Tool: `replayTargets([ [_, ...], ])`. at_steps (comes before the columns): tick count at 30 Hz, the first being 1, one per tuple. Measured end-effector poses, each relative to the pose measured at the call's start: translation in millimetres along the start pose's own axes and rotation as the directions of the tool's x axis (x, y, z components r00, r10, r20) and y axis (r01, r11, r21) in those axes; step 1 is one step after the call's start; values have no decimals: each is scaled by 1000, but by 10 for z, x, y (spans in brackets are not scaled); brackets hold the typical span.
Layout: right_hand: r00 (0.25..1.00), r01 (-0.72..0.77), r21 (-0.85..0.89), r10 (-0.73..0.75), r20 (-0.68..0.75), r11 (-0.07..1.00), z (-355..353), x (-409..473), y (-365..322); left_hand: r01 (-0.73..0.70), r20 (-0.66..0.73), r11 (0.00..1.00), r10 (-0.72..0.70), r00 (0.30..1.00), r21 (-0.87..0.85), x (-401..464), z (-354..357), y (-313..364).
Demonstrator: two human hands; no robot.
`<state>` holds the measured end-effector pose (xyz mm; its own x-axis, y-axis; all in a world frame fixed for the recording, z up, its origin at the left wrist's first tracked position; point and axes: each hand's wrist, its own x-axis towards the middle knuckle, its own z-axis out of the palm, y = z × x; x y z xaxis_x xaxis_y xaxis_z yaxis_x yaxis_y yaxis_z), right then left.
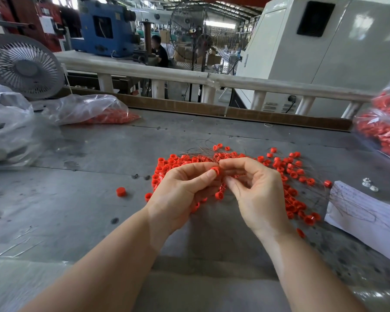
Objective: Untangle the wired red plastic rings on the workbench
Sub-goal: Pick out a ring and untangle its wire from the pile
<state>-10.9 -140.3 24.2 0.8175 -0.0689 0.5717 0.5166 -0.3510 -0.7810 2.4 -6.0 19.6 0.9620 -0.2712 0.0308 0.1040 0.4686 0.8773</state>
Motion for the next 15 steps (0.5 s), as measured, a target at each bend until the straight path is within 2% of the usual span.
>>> replayTargets([
  [5, 987, -145, 161, 155, -49, 976, -25, 29, 37, -5, -41, 1000, 4, 999, -23, 9, 9, -8],
  [12, 989, -145, 158, 142, 29, 977, 7, -2, 10, -33, -45, 999, 34, 998, 23, 7, 13, -41],
  [15, 986, -166, 195, 164, 31, 966, 18, -9, -1, -21, -22, 1000, 21, 1000, -17, -7, 29, -38],
])
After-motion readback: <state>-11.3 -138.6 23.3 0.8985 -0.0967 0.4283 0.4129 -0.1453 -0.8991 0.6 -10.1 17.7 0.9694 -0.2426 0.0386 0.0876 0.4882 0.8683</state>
